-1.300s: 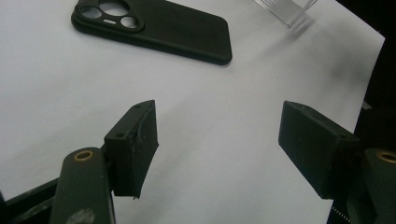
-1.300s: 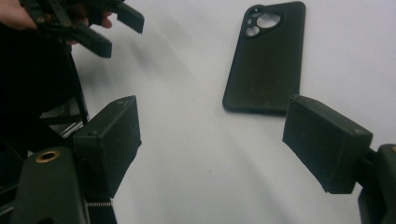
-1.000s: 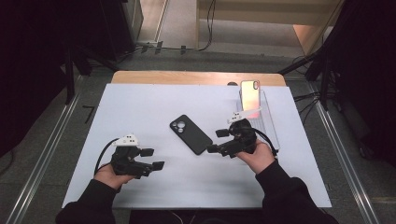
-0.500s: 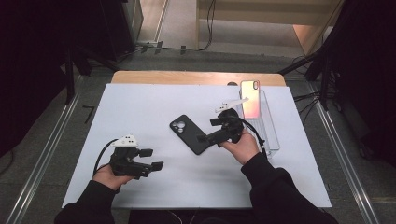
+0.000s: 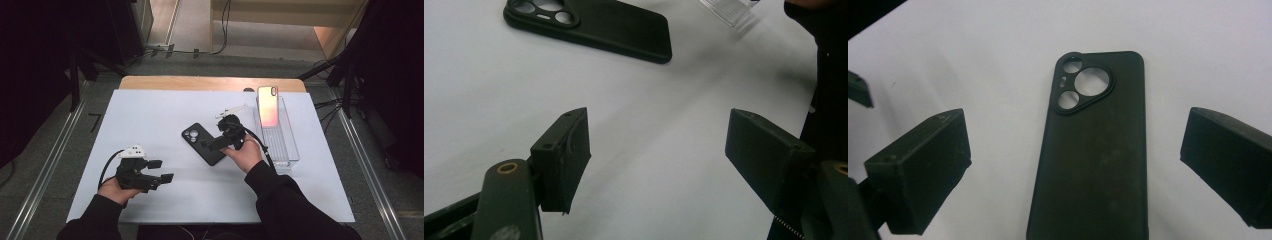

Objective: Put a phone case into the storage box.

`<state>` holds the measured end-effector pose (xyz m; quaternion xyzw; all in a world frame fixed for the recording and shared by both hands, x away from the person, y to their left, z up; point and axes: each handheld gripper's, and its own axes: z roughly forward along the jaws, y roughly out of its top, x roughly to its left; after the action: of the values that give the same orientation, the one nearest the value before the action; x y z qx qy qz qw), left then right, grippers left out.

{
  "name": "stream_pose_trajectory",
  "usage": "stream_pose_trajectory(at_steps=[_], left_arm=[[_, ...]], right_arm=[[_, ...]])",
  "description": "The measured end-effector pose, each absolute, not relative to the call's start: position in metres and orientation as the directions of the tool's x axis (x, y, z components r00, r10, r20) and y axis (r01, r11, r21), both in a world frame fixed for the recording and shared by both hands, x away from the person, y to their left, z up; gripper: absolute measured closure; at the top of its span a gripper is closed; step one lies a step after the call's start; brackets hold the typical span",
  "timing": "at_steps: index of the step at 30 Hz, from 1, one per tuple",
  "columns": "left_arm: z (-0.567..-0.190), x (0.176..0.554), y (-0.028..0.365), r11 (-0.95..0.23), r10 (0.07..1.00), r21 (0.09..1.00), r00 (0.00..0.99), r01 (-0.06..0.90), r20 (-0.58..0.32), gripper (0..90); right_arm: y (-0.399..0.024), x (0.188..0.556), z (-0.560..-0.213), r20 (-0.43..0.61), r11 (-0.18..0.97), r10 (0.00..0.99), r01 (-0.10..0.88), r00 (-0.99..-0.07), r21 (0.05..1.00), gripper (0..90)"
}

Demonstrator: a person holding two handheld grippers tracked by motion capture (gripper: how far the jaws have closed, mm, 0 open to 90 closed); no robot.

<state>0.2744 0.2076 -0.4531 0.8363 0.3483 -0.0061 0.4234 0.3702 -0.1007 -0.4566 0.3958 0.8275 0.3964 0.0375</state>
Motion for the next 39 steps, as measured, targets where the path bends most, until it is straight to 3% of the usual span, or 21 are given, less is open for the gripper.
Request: stream_pose_trajectory(at_steps=[3,5,39], left_arm=[[-0.453,0.274,0.208,-0.401,0.578,0.703,0.757,0.588,-0.303,26.6],[-0.454,0.274,0.209,-0.401,0.582,0.701,0.755,0.589,-0.302,26.6],[-0.455,0.274,0.209,-0.403,0.581,0.697,0.754,0.593,-0.305,26.5]], right_arm=[[-0.096,0.373,-0.461,0.240,0.379,0.692,0.626,-0.681,0.682,0.0],[-0.094,0.375,-0.464,0.224,0.378,0.706,0.625,-0.672,0.683,5.2],[-0.072,0.386,-0.502,0.160,0.420,0.754,0.655,-0.637,0.628,5.2]])
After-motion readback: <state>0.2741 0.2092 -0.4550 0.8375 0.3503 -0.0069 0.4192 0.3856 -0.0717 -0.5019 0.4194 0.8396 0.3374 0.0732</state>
